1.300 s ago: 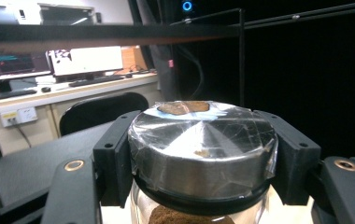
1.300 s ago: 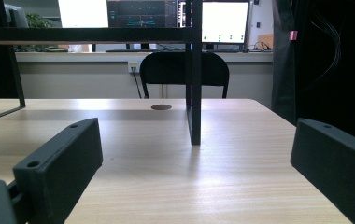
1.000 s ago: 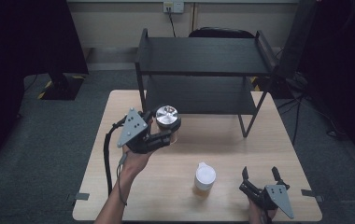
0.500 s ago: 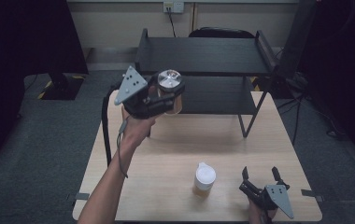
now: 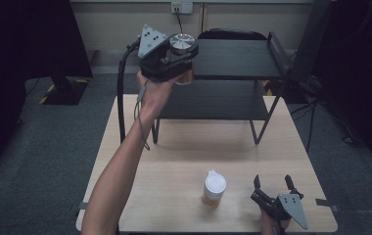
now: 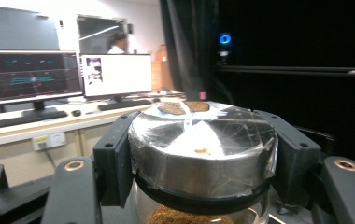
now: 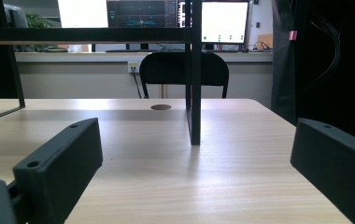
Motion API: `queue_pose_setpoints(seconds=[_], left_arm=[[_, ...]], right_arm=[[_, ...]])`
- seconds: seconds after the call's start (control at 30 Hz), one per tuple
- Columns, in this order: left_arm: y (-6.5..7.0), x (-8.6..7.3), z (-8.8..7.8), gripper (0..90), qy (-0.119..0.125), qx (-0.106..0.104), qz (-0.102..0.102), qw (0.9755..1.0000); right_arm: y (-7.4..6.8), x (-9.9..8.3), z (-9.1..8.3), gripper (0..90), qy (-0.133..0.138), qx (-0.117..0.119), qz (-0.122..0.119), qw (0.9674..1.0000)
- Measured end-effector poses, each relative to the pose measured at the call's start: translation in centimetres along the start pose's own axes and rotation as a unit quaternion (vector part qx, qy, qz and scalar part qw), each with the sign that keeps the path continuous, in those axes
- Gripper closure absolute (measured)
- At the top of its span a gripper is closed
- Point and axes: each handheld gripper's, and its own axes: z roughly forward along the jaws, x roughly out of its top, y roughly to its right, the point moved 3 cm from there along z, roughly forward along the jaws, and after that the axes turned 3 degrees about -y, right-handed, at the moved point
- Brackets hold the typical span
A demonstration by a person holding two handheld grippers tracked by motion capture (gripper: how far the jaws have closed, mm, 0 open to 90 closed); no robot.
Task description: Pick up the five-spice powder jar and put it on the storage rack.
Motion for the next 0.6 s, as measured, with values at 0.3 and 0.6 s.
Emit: queue_pose_setpoints(seconds=[0.3, 0.6], left_arm=[[0.3, -0.2, 3.9, 35.2, -0.016, 0.045, -0.024, 0.9986], [0.4, -0.8, 5.3, 35.2, -0.015, 0.053, -0.031, 0.9980]], right_arm=[[0.1, 0.0, 0.0, 0.8, -0.001, 0.004, 0.000, 1.0000], [0.2, 0.0, 0.0, 0.9, -0.001, 0.006, 0.000, 1.0000]])
